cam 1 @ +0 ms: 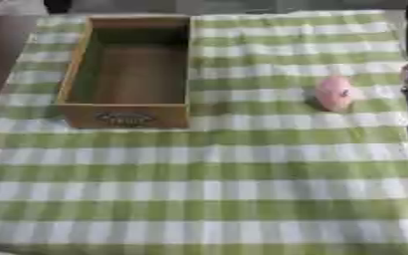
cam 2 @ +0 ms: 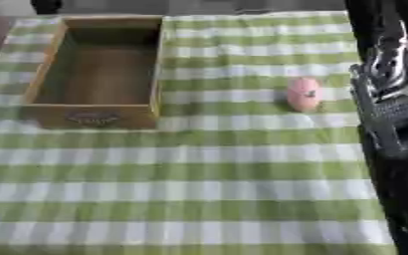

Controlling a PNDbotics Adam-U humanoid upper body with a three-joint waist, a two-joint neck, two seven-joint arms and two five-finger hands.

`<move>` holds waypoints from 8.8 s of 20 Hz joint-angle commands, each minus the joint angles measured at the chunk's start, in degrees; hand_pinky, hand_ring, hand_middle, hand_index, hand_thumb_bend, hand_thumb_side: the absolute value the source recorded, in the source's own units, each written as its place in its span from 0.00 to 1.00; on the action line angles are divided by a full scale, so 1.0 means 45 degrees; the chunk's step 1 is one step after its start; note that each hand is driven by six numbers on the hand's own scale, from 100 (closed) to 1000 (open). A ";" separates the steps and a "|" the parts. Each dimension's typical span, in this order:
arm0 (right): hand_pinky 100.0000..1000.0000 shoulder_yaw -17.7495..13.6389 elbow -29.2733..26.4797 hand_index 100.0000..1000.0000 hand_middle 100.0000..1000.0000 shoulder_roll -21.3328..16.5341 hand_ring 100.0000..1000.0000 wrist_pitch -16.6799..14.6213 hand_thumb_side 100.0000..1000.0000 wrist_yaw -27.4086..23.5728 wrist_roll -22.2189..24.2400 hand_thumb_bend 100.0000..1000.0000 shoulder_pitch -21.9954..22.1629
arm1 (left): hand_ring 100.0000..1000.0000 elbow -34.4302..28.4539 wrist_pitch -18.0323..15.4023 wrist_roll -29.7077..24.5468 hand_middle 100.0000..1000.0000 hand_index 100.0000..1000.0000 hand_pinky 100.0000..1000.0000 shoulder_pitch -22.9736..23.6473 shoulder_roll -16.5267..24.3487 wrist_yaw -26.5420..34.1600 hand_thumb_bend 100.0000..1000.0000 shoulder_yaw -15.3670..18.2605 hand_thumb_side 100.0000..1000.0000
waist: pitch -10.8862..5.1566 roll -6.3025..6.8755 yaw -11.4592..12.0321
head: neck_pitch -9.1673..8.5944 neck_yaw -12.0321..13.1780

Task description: Pick up objects on the table and place them in the box.

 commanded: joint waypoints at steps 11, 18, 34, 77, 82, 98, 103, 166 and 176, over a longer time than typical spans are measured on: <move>0.76 0.1226 0.1167 0.93 0.73 -0.1834 0.74 0.1024 1.00 0.7207 0.3259 0.32 -0.2297 | 0.44 -0.0248 0.0073 -0.0024 0.53 0.85 0.57 0.0097 0.0288 -0.0008 0.00 0.0050 0.94 | -0.0446 -0.0077 0.0060 | 0.0121 -0.0016; 0.79 0.1978 0.2127 1.00 0.83 -0.2416 0.83 -0.0295 1.00 1.0888 0.9348 0.45 -0.3686 | 0.44 -0.0248 0.0102 -0.0071 0.53 0.85 0.57 0.0169 0.0332 -0.0025 0.00 0.0017 0.95 | -0.0481 -0.0106 0.0071 | 0.0167 -0.0061; 0.81 0.2073 0.3301 1.00 0.87 -0.3064 0.89 -0.1969 0.78 1.1149 1.3347 0.73 -0.4340 | 0.44 -0.0248 0.0123 -0.0267 0.53 0.85 0.57 0.0216 0.0325 0.0013 0.00 -0.0005 0.96 | -0.0433 -0.0147 -0.0017 | -0.0032 -0.0042; 0.81 0.2406 0.5482 1.00 0.76 -0.3663 0.86 -0.1637 0.33 1.0773 1.3868 0.42 -0.2101 | 0.44 -0.0248 0.0146 -0.0230 0.53 0.85 0.57 0.0139 0.0312 -0.0044 0.00 0.0063 0.96 | -0.0226 -0.0132 -0.0136 | -0.0225 -0.0009; 0.80 0.2465 0.5306 1.00 0.70 -0.3572 0.83 -0.1650 0.33 1.0555 1.3868 0.43 -0.2046 | 0.44 -0.0248 0.0153 -0.0237 0.53 0.85 0.57 0.0137 0.0292 -0.0051 0.00 0.0070 0.96 | -0.0182 -0.0119 -0.0097 | -0.0223 -0.0033; 0.77 0.2815 0.5575 0.92 0.65 -0.3527 0.81 -0.1621 0.36 1.0660 1.3868 0.33 -0.2070 | 0.43 -0.0248 0.0160 -0.0255 0.52 0.85 0.57 0.0136 0.0240 -0.0055 0.00 0.0104 0.96 | -0.0038 -0.0136 0.0003 | -0.0277 -0.0079; 0.77 0.2835 0.5746 0.88 0.63 -0.3515 0.80 -0.1478 0.37 1.0879 1.3868 0.29 -0.2145 | 0.43 -0.0248 0.0157 -0.0271 0.52 0.85 0.57 0.0152 0.0231 -0.0046 0.00 0.0104 0.97 | -0.0020 -0.0126 0.0004 | -0.0300 -0.0100; 0.65 0.4287 0.6291 0.63 0.36 0.3752 0.60 -0.3054 0.42 1.5604 1.1525 0.00 -0.7986 | 0.44 -0.0248 0.0381 -0.0458 0.52 0.85 0.57 0.0035 0.0063 0.0367 0.00 -0.0157 0.96 | -0.0219 -0.0093 0.0859 | -0.0678 -0.0690; 0.65 0.4034 0.8933 0.65 0.38 0.6226 0.59 -0.2309 0.42 1.7403 0.9997 0.00 -0.7581 | 0.43 -0.0248 0.0402 -0.0531 0.51 0.84 0.57 -0.0015 -0.0037 0.0432 0.00 -0.0174 0.96 | -0.0097 -0.0040 0.0999 | -0.0753 -0.0779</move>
